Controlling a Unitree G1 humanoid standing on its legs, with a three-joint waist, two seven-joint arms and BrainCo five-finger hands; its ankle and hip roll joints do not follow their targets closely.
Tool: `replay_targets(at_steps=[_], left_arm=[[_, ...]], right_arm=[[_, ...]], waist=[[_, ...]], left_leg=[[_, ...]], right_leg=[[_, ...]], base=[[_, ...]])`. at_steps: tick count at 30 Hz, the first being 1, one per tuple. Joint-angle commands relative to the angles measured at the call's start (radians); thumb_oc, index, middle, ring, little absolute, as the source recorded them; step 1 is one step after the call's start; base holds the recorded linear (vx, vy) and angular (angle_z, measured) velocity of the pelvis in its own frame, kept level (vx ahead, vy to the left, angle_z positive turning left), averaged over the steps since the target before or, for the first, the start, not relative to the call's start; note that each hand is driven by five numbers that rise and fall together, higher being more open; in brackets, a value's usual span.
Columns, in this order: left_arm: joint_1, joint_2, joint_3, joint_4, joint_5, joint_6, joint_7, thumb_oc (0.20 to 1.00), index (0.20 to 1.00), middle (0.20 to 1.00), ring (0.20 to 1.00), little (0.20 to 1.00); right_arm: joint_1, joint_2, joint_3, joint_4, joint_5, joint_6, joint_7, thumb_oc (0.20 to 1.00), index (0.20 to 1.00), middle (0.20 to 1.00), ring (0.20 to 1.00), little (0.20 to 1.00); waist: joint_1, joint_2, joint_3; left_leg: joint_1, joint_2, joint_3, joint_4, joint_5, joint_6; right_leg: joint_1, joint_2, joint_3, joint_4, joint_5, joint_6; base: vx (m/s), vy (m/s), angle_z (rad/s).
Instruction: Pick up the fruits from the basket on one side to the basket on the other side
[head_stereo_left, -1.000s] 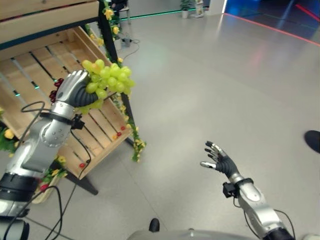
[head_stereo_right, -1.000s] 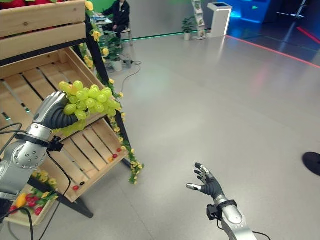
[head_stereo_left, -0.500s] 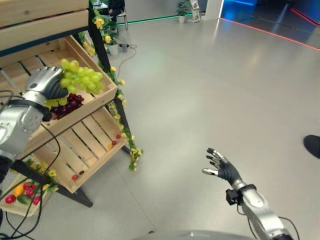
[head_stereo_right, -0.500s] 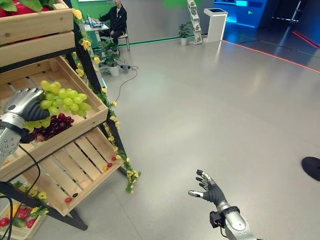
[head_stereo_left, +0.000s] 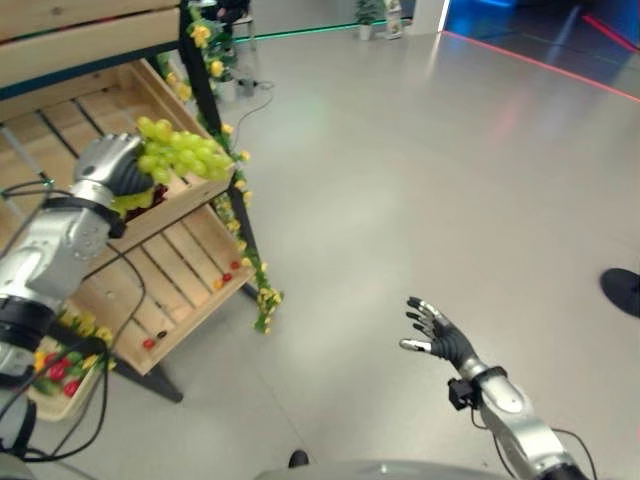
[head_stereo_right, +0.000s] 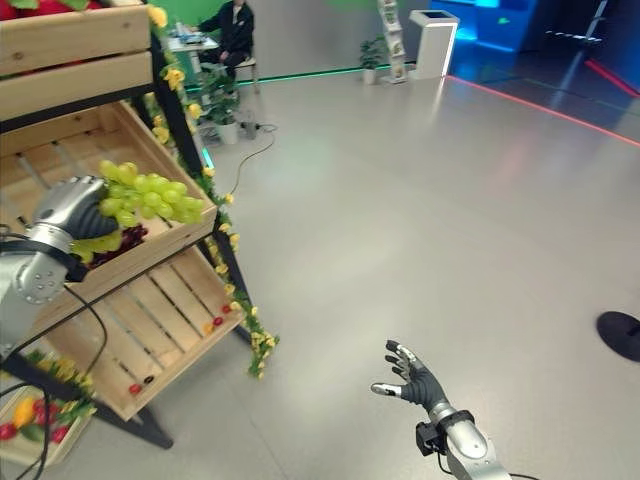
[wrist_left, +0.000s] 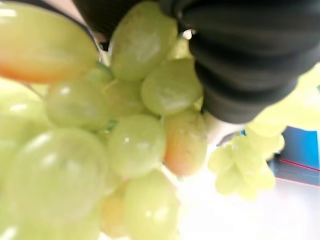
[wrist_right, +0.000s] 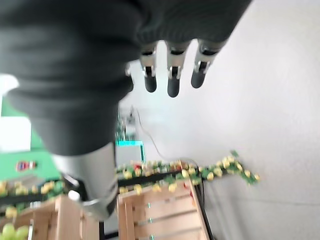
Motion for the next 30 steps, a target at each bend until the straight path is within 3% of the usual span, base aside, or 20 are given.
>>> replay_targets(at_steps=[1,3,7,9,11,13,14,16,17,18,19,20,21,23,30], left_arm=[[-0.238,0.023,-0.034,0.014,-0.040,-0.001,0.083,0.200,0.200,0.200,0.200,0.200],[-0.276,0.018,-0.076,0.032,-0.047,-0.005,0.083,0.200,0.200,0.200,0.200,0.200],[-0.311,0.029,-0.104,-0.002,-0.036,-0.010,0.080,0.200,0.200,0.200,0.200,0.200],[-0.327,0.039,-0.118,-0.020,-0.037,-0.008,0.079,0.200,0.200,0.200,0.200,0.200],[-0.322,0.036,-0.112,-0.042,-0.035,-0.008,0.077,0.200,0.200,0.200,0.200,0.200],[-0.315,0.041,-0.102,-0.049,-0.030,-0.006,0.080,0.200,0.200,0.200,0.200,0.200],[-0.318,0.045,-0.101,-0.048,-0.032,-0.005,0.083,0.200,0.200,0.200,0.200,0.200],[-0.347,0.033,-0.135,-0.028,-0.040,-0.003,0.080,0.200,0.200,0.200,0.200,0.200],[-0.367,0.023,-0.152,-0.020,-0.043,-0.005,0.081,0.200,0.200,0.200,0.200,0.200],[-0.379,0.017,-0.156,-0.016,-0.046,-0.007,0.081,0.200,0.200,0.200,0.200,0.200],[-0.379,0.020,-0.159,-0.010,-0.047,-0.013,0.082,0.200,0.200,0.200,0.200,0.200],[-0.380,0.026,-0.155,-0.017,-0.042,-0.011,0.081,0.200,0.200,0.200,0.200,0.200],[-0.378,0.024,-0.148,-0.029,-0.036,-0.011,0.083,0.200,0.200,0.200,0.200,0.200],[-0.389,0.022,-0.155,-0.006,-0.030,-0.011,0.095,0.200,0.200,0.200,0.200,0.200],[-0.418,-0.012,-0.192,0.015,-0.016,-0.008,0.088,0.200,0.200,0.200,0.200,0.200]], right_arm=[[-0.043,-0.041,0.000,-0.095,-0.008,-0.080,-0.053,1.000,1.000,1.000,1.000,1.000],[-0.056,-0.035,-0.001,-0.087,-0.017,-0.084,-0.064,1.000,1.000,1.000,1.000,1.000],[-0.086,-0.004,-0.008,-0.078,-0.036,-0.084,-0.097,1.000,1.000,1.000,1.000,1.000],[-0.091,0.012,-0.001,-0.069,-0.041,-0.081,-0.104,1.000,1.000,1.000,1.000,1.000],[-0.107,0.029,0.009,-0.065,-0.051,-0.075,-0.109,1.000,1.000,1.000,1.000,1.000],[-0.114,0.033,0.017,-0.066,-0.061,-0.073,-0.108,1.000,1.000,1.000,1.000,1.000],[-0.115,0.030,0.019,-0.062,-0.063,-0.072,-0.109,1.000,1.000,1.000,1.000,1.000],[-0.112,0.019,0.022,-0.056,-0.060,-0.073,-0.110,1.000,1.000,1.000,1.000,1.000],[-0.108,0.016,0.020,-0.051,-0.060,-0.076,-0.110,1.000,1.000,1.000,1.000,1.000],[-0.106,0.016,0.019,-0.040,-0.061,-0.078,-0.112,1.000,1.000,1.000,1.000,1.000],[-0.106,0.012,0.019,-0.036,-0.068,-0.081,-0.114,1.000,1.000,1.000,1.000,1.000],[-0.092,0.007,0.010,-0.050,-0.072,-0.078,-0.112,1.000,1.000,1.000,1.000,1.000],[-0.089,0.006,0.009,-0.050,-0.078,-0.076,-0.112,1.000,1.000,1.000,1.000,1.000],[-0.090,-0.004,0.006,-0.039,-0.079,-0.074,-0.107,1.000,1.000,1.000,1.000,1.000],[-0.082,-0.017,-0.001,-0.010,-0.084,-0.071,-0.102,1.000,1.000,1.000,1.000,1.000]], waist=[[0.036,0.021,-0.022],[0.045,0.022,-0.019],[0.079,0.019,-0.056],[0.078,0.014,-0.053],[0.066,0.021,-0.032],[0.051,0.056,-0.019],[0.038,0.065,-0.010],[0.005,0.068,0.009],[0.001,0.067,0.010],[-0.004,0.063,0.013],[-0.014,0.065,0.018],[-0.013,0.058,0.016],[-0.012,0.050,0.013],[-0.009,0.042,-0.003],[-0.010,0.035,-0.042]], left_leg=[[-0.066,0.150,0.125,-0.131,0.060,0.013],[-0.063,0.154,0.121,-0.147,0.083,0.008],[-0.021,0.083,0.097,-0.133,0.047,0.062],[0.007,0.043,0.095,-0.118,0.007,0.100],[0.045,0.008,0.103,-0.115,-0.018,0.133],[0.094,0.015,0.099,-0.138,-0.030,0.150],[0.121,0.010,0.091,-0.158,-0.033,0.150],[0.153,-0.013,0.054,-0.177,-0.032,0.146],[0.155,-0.018,0.043,-0.183,-0.028,0.142],[0.173,-0.022,0.029,-0.199,-0.037,0.133],[0.179,-0.018,0.019,-0.204,-0.040,0.129],[0.189,-0.022,0.015,-0.196,-0.052,0.126],[0.191,-0.025,0.023,-0.200,-0.054,0.129],[0.184,-0.034,0.027,-0.208,-0.062,0.133],[0.176,-0.037,0.031,-0.197,-0.080,0.131]], right_leg=[[0.059,-0.041,-0.037,0.060,-0.036,0.135],[0.076,-0.041,-0.052,0.064,-0.047,0.134],[0.099,-0.112,-0.057,0.172,-0.077,0.169],[0.043,-0.166,-0.036,0.345,-0.018,0.182],[-0.020,-0.225,-0.009,0.506,0.116,0.211],[-0.093,-0.216,-0.009,0.593,0.106,0.203],[-0.143,-0.183,0.022,0.608,0.066,0.191],[-0.216,-0.085,0.064,0.510,-0.019,0.159],[-0.210,-0.067,0.058,0.428,-0.015,0.149],[-0.218,-0.076,0.044,0.273,0.010,0.153],[-0.241,-0.085,0.063,0.235,0.034,0.160],[-0.204,-0.084,0.066,0.220,0.030,0.172],[-0.193,-0.095,0.062,0.209,0.067,0.183],[-0.148,-0.072,0.072,0.135,0.072,0.179],[-0.091,-0.060,0.071,0.059,0.083,0.181]], base=[[0.22,0.105,0.87],[0.22,0.156,1.03],[0.28,0.309,0.21],[0.24,0.348,0.13],[0.15,0.346,0.37],[0.15,0.285,0.27],[0.19,0.180,-0.03],[0.19,0.058,-0.06],[0.18,-0.047,0.34],[0.16,-0.051,0.62],[0.17,-0.054,0.58],[0.13,0.000,0.54],[0.11,-0.014,0.43],[0.09,-0.026,0.45],[0.09,-0.019,-0.10]])
